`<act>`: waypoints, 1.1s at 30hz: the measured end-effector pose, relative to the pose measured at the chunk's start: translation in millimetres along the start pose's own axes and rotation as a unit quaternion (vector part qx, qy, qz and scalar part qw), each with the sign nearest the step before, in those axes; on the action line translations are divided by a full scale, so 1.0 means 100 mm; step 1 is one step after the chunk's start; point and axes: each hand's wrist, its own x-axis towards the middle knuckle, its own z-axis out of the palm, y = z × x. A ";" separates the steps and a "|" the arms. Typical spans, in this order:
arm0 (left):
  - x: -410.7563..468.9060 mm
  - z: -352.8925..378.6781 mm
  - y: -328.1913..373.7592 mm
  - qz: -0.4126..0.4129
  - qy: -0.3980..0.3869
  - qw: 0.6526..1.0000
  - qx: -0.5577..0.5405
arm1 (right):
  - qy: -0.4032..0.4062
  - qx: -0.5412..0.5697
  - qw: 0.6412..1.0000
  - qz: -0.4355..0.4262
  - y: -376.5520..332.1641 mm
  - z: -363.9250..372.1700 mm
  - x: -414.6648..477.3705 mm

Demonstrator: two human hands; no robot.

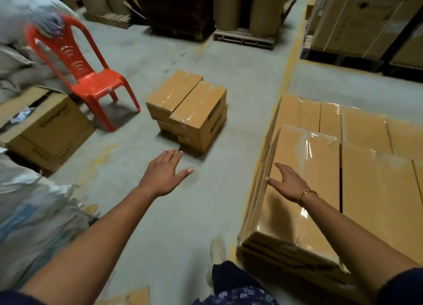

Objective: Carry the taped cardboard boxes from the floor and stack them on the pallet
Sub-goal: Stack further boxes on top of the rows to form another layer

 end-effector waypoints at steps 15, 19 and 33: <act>2.97 -0.04 -1.69 -0.095 -0.107 0.988 -0.056 | -0.099 0.119 0.988 0.009 -1.56 0.39 3.25; 3.73 -0.07 -2.00 -0.130 -0.129 0.978 -0.098 | -0.124 0.153 0.980 0.038 -1.91 0.27 3.99; 6.67 0.69 -3.03 -0.162 -0.247 0.936 -0.192 | -0.156 0.270 0.927 0.209 -2.59 0.98 6.42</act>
